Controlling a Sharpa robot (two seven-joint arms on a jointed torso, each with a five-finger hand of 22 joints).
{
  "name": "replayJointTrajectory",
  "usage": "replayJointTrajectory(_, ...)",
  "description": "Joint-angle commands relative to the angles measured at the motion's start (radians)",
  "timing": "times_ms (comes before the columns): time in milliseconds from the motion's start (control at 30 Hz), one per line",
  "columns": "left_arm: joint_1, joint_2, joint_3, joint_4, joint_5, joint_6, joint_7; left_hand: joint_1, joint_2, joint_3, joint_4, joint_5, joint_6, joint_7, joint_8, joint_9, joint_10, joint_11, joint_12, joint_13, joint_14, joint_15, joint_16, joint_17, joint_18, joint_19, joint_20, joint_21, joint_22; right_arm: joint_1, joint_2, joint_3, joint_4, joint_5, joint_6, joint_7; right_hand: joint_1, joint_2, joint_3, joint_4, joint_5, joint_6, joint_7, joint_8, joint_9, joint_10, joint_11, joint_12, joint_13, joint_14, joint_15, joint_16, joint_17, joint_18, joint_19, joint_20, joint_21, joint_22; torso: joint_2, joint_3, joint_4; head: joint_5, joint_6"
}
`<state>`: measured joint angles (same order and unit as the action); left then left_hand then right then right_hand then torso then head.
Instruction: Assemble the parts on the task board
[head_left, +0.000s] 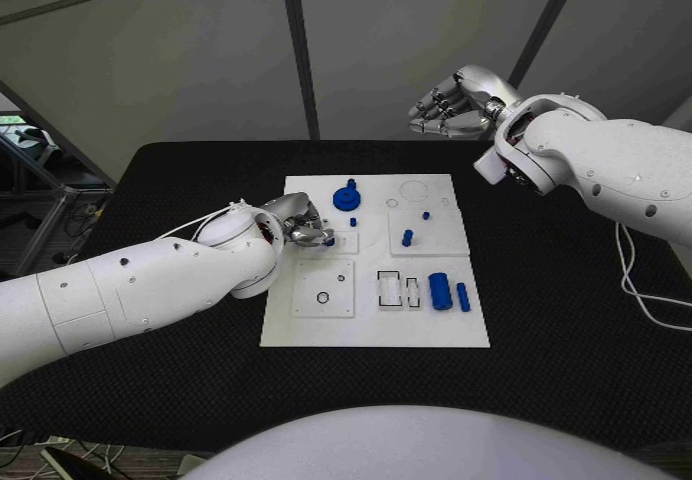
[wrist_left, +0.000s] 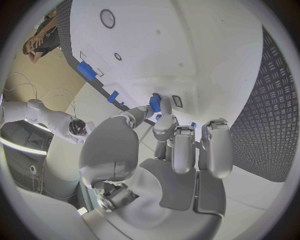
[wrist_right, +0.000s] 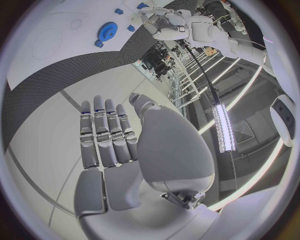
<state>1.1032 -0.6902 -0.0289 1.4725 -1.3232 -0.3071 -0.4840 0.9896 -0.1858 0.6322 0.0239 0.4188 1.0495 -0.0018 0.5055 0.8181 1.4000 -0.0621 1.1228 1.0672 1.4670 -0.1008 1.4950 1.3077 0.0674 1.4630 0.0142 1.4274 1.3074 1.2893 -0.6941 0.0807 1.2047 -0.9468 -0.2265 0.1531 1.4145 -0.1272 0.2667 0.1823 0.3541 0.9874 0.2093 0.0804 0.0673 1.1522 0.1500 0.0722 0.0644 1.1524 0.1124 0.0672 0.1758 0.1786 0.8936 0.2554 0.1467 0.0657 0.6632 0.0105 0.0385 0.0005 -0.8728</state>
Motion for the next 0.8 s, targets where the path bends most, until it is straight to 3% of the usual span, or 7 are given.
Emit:
replayJointTrajectory(33,-0.006,0.002,-0.005,0.002,0.014,0.036,0.004,-0.016,0.002,0.043,-0.05,0.005,0.008,0.002,0.001,0.001,0.004,-0.001,0.003,0.001,0.083,-0.007,0.006,0.194,-0.031,0.028,-0.007,0.005,0.162,0.002,0.001,0.001,0.0,-0.001,0.003,0.007,-0.01,-0.002,0.005,-0.004,0.005,0.006,0.003,-0.005,0.001,-0.001,0.0,0.003,0.001,-0.008,0.001,0.001,-0.001,0.007,0.006,-0.001,-0.003,0.001,0.0,0.0005,0.0,0.0,0.0)
replayJointTrajectory(467,-0.005,0.004,-0.005,-0.005,0.014,0.013,0.004,-0.054,0.008,0.006,-0.013,0.005,0.019,0.0,-0.003,-0.001,0.006,-0.003,0.008,0.007,0.083,-0.009,0.006,0.194,-0.032,0.031,-0.009,0.009,0.167,0.002,0.001,0.001,-0.001,-0.001,0.001,0.008,-0.01,-0.002,0.005,-0.004,0.005,0.006,0.004,-0.006,0.001,-0.001,0.0,0.003,0.001,-0.008,0.001,0.001,-0.001,0.007,0.007,-0.001,-0.004,0.001,0.0,0.0,-0.0006,-0.001,0.0)
replayJointTrajectory(800,-0.005,0.006,-0.004,-0.011,0.013,0.001,0.004,-0.105,0.017,-0.065,0.041,0.002,0.031,0.0,-0.006,0.0,0.008,-0.002,0.014,0.014,0.083,-0.008,0.007,0.195,-0.033,0.034,-0.009,0.012,0.172,0.002,0.002,0.001,-0.002,-0.001,0.003,0.008,-0.01,-0.002,0.005,-0.004,0.005,0.006,0.004,-0.006,0.001,-0.001,0.0,0.003,0.001,-0.008,0.001,0.001,-0.002,0.007,0.007,-0.001,-0.004,0.001,0.001,-0.0002,-0.0007,-0.002,0.0)
